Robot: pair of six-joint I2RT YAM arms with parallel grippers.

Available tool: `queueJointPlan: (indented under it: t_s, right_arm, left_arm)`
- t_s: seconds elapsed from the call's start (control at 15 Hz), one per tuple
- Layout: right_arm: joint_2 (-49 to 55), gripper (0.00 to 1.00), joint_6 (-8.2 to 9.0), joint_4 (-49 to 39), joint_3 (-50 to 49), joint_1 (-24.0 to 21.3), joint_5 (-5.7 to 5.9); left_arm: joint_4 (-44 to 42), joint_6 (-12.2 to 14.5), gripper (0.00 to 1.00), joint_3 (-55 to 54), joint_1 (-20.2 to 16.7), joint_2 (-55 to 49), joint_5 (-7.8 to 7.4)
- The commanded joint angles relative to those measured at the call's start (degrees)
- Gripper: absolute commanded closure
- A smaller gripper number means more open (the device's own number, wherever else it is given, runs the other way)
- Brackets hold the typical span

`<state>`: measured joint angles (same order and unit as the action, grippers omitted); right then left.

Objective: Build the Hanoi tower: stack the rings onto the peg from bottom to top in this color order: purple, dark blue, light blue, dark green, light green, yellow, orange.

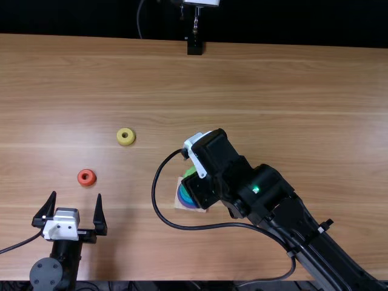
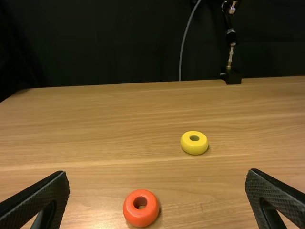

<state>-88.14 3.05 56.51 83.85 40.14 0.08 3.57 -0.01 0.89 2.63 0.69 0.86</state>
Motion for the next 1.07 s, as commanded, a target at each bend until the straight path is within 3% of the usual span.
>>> queueJointPlan:
  t_s: [0.0,0.07,0.2,0.47,0.8,1.0]
  right_arm:
    - [-0.98,0.00,-0.10,-0.13,-0.71,0.73,4.25]
    - [-1.51,0.00,-0.10,-0.23,-0.62,0.64,5.09]
    - [-1.60,0.00,0.01,-1.29,-0.09,0.47,5.30]
    - [-1.42,0.00,-0.20,-16.16,-0.27,-1.47,5.51]
    - [0.60,0.00,-0.41,-35.25,-4.84,-19.22,5.20]
    - [14.57,0.00,-0.52,-43.79,-13.54,-25.29,4.56]
  left_arm:
    - [0.75,0.54,0.00,-0.89,0.18,-0.69,-0.13]
    - [0.75,0.54,0.00,-0.89,0.18,-0.69,-0.13]
    - [0.75,0.54,0.00,-0.89,0.18,-0.69,-0.13]
    - [0.75,0.54,0.00,-0.89,0.18,-0.69,-0.13]
    - [0.75,0.54,0.00,-0.89,0.18,-0.69,-0.13]
    - [0.75,0.54,0.00,-0.89,0.18,-0.69,-0.13]
